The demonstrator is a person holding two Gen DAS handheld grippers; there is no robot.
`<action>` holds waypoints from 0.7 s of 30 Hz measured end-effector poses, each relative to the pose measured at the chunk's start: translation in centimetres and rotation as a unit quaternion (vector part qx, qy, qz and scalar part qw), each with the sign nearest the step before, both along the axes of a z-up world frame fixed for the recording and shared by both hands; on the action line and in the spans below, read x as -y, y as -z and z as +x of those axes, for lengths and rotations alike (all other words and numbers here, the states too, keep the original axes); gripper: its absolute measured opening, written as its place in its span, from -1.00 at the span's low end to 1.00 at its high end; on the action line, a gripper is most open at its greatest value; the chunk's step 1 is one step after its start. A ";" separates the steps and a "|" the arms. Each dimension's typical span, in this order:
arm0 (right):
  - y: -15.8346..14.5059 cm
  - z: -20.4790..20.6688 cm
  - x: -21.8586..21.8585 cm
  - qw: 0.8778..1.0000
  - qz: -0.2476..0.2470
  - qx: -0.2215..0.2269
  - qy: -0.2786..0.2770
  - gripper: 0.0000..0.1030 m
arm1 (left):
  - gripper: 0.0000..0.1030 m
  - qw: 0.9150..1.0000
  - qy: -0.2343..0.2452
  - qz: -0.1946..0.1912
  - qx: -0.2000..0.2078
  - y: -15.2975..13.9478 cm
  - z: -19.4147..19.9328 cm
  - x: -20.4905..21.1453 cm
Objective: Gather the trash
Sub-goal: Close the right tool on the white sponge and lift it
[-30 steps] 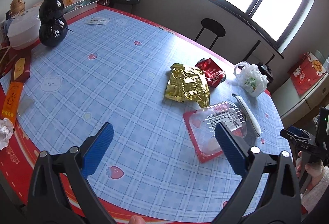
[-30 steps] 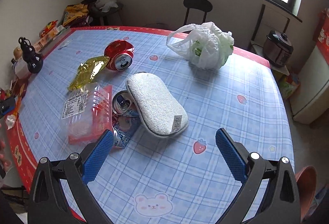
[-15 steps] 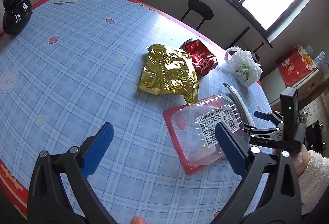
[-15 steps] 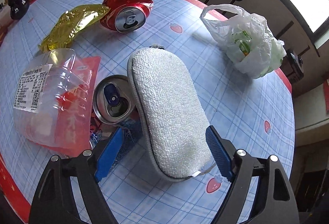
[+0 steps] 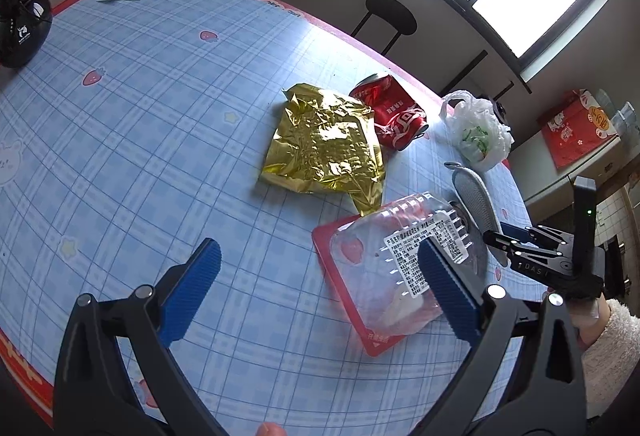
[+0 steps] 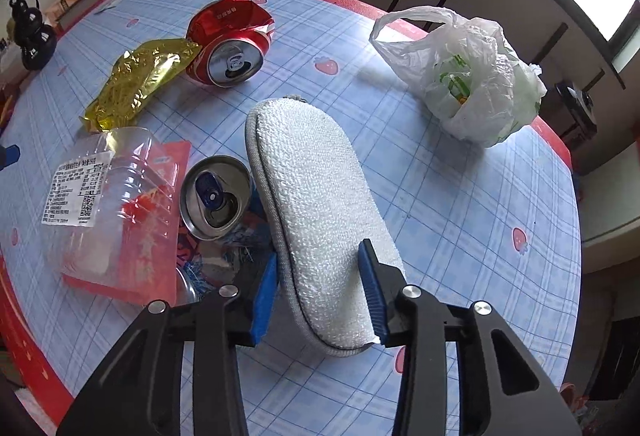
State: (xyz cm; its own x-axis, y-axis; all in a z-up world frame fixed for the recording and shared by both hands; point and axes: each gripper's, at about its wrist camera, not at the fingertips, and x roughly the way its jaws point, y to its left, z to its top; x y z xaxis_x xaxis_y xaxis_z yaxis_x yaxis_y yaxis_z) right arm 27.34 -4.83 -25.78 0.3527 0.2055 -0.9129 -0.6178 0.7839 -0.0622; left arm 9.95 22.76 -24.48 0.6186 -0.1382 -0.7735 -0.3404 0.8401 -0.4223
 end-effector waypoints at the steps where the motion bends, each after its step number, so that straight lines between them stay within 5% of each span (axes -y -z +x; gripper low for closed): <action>1: -0.4 -0.1 0.4 1.000 0.012 0.000 0.006 -0.36 | 0.89 1.000 0.001 -0.001 -0.001 0.1 0.1 0.0; 13: -2.3 -1.8 5.5 0.988 0.117 -0.023 0.102 -0.69 | 0.85 1.000 0.001 -0.016 -0.004 0.4 1.9 -1.0; 16: -1.9 -2.1 6.3 0.983 0.130 -0.032 0.123 -0.69 | 0.41 1.000 0.001 -0.011 -0.005 0.7 3.2 -1.7; 21: -1.8 -2.1 6.5 0.982 0.133 -0.033 0.131 -0.69 | 0.28 0.999 -0.006 -0.040 -0.011 1.9 6.5 -4.2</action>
State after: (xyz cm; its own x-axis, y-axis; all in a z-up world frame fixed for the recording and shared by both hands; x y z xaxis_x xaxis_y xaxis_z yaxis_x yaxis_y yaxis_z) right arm 25.24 -11.35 -24.01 0.3676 0.3496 -0.8618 -0.3878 0.8999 0.1996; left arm 16.48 26.91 -26.40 0.6038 -0.1926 -0.7736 -0.3595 0.8003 -0.4798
